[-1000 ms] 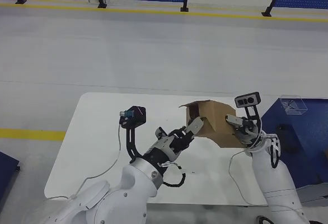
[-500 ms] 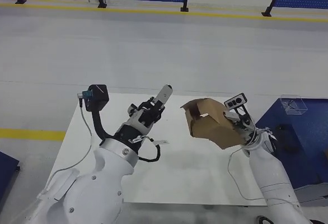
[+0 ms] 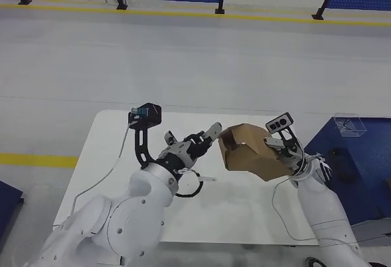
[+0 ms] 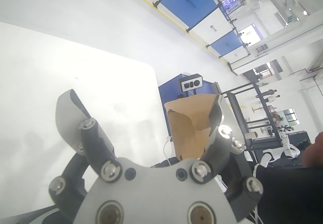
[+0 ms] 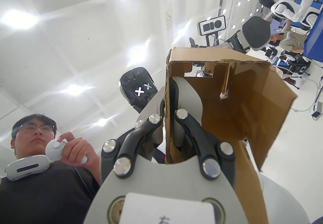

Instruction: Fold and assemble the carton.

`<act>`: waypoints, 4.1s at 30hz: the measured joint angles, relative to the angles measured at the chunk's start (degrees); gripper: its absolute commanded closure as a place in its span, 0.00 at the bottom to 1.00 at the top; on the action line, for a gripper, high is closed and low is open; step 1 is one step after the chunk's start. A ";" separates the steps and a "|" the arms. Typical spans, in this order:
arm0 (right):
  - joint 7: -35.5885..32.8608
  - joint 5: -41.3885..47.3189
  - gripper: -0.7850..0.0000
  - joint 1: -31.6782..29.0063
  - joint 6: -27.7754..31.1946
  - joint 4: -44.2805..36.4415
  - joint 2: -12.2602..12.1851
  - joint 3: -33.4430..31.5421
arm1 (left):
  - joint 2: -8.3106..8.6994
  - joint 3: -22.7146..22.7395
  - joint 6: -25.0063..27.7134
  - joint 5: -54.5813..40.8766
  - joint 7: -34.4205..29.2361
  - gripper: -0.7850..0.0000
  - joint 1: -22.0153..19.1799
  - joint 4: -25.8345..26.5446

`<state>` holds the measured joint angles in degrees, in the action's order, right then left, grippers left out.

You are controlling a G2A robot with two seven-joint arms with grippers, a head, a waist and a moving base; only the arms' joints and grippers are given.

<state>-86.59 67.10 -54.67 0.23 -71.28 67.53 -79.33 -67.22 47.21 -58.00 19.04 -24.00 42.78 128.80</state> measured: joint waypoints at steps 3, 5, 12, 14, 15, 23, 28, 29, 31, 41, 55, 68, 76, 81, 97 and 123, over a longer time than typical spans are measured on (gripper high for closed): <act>0.00 0.00 1.00 0.00 0.00 0.00 0.00 0.00 | -0.07 0.46 0.00 1.52 -2.19 0.00 0.99 0.68; 0.00 0.00 1.00 0.00 0.00 0.00 0.00 0.00 | -0.20 0.54 0.00 2.32 -3.48 0.00 1.76 1.37; 0.00 0.00 1.00 0.00 0.00 0.00 0.00 0.00 | -0.94 -0.16 0.00 3.99 -7.09 0.00 3.55 2.74; 0.00 0.00 1.00 0.00 0.00 0.00 0.00 0.00 | -1.27 -0.70 0.00 4.73 -7.58 0.00 3.79 2.77; 0.00 0.00 1.00 0.00 0.00 0.00 0.00 0.00 | -1.44 -0.89 0.00 4.93 -7.72 0.00 3.85 2.75; 0.00 0.00 1.00 0.00 0.00 0.00 0.00 0.00 | -3.00 -2.69 0.00 7.24 -9.09 0.00 3.85 1.63; 0.00 0.00 1.00 0.00 0.00 0.00 0.00 0.00 | -3.98 -3.79 0.00 9.28 -10.32 0.00 3.86 0.97; 0.00 0.00 1.00 0.00 0.00 0.00 0.00 0.00 | -4.16 -3.82 0.00 9.58 -10.53 0.00 3.85 0.79; 0.00 0.00 1.00 0.00 0.00 0.00 0.00 0.00 | -4.54 -3.88 0.00 10.37 -11.13 0.00 3.76 0.43; 0.00 0.00 1.00 0.00 0.00 0.00 0.00 0.00 | -5.44 1.41 0.00 13.33 -13.93 0.00 5.95 5.74; 0.00 0.00 1.00 0.00 0.00 0.00 0.00 0.00 | -7.00 7.23 0.00 13.48 -11.20 0.00 6.76 1.82; 0.00 0.00 1.00 0.00 0.00 0.00 0.00 0.00 | -7.94 1.38 0.00 17.64 -17.65 0.00 5.66 1.39; 0.00 0.00 1.00 0.00 0.00 0.00 0.00 0.00 | -9.06 -0.84 0.00 18.21 -17.72 0.00 5.35 -0.80; 0.00 0.00 1.00 0.00 0.00 0.00 0.00 0.00 | -9.66 -1.46 0.00 18.60 -17.61 0.00 5.28 -1.82; 0.00 0.00 1.00 0.00 0.00 0.00 0.00 0.00 | -11.28 -1.21 0.00 21.31 -18.92 0.00 5.68 -3.80; 0.00 0.00 1.00 0.00 0.00 0.00 0.00 0.00 | -13.77 -0.19 0.00 25.31 -20.20 0.00 6.76 -2.71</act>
<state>-86.59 67.10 -54.67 0.23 -71.28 67.53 -79.33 -80.99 47.01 -58.00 44.34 -44.20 49.53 126.09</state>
